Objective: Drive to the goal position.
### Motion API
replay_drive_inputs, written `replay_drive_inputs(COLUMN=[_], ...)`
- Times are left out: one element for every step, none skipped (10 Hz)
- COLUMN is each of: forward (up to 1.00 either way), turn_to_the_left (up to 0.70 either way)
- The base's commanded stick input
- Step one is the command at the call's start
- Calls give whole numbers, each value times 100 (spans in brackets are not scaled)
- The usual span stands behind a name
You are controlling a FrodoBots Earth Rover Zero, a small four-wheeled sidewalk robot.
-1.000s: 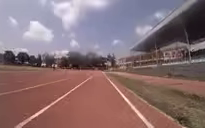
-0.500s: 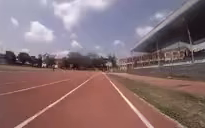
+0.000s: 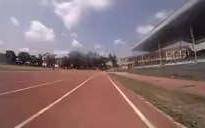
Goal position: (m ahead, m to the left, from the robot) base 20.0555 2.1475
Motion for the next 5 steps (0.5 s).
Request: replay_drive_inputs(forward=[70, 70, 70, 70, 70], turn_to_the_left=[0, 0, 0, 0, 0])
